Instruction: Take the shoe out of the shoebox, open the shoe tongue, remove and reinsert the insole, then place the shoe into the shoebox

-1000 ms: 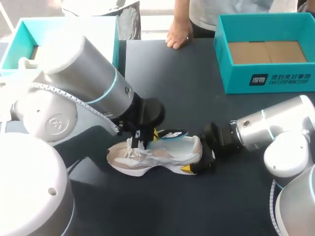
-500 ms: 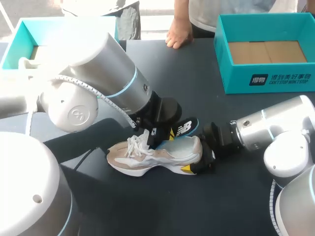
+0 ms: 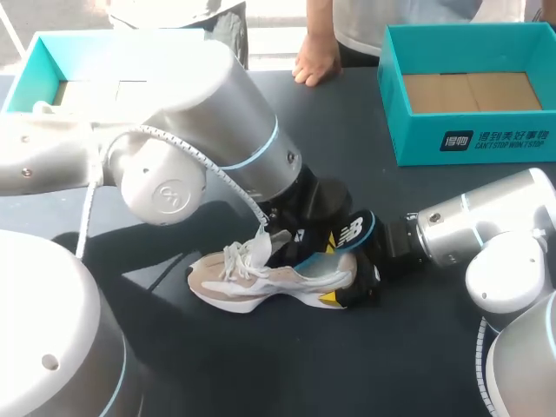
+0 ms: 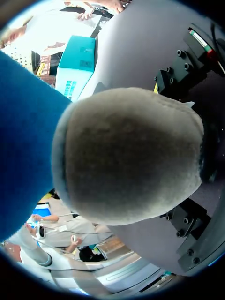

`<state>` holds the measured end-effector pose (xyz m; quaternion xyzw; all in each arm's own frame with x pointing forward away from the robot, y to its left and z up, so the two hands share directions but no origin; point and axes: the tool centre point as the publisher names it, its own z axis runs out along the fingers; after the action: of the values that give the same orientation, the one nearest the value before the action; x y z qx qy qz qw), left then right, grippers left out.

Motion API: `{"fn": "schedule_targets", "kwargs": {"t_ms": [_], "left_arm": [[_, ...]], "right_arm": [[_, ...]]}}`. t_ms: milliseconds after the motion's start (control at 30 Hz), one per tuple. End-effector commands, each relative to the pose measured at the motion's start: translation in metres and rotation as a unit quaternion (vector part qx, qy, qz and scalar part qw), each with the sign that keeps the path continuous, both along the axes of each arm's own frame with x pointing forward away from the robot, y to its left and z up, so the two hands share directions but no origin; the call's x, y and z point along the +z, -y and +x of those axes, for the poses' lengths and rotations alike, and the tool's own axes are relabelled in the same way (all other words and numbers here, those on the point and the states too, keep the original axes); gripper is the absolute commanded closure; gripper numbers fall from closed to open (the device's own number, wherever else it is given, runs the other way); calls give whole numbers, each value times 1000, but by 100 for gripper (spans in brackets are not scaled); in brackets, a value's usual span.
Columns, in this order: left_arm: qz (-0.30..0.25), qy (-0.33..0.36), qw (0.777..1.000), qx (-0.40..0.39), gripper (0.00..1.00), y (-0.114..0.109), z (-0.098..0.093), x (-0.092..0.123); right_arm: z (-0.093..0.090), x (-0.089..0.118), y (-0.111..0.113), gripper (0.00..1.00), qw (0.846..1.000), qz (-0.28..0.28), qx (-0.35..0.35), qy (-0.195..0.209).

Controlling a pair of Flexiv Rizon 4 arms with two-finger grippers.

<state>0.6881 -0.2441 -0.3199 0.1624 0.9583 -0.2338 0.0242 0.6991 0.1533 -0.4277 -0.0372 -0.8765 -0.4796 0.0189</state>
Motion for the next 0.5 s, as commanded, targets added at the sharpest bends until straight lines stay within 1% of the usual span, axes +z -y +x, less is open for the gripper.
{"fn": "schedule_targets", "kwargs": {"t_ms": [33,133,167,200,333,367,500], "left_arm": [[-4,8,1000,-2,100,-4,-10,3],[2,31,999,11,100,-8,-18,5],[4,38,999,16,91,-9,-19,6],[7,46,999,23,79,-11,-20,6],[6,76,996,45,73,-16,-22,7],[8,84,995,53,65,-17,-21,7],[11,113,990,82,60,-20,-20,8]], "right_arm": [[2,-6,-3,100,1000,-3,0,-1],[2,-6,-3,100,1000,-3,0,-1],[2,-6,-3,100,1000,-3,0,-1],[2,-6,-3,100,1000,-3,0,-1],[2,-6,-3,100,1000,-3,0,-1],[2,-6,-3,100,1000,-3,0,-1],[2,-6,-3,100,1000,-3,0,-1]]}}
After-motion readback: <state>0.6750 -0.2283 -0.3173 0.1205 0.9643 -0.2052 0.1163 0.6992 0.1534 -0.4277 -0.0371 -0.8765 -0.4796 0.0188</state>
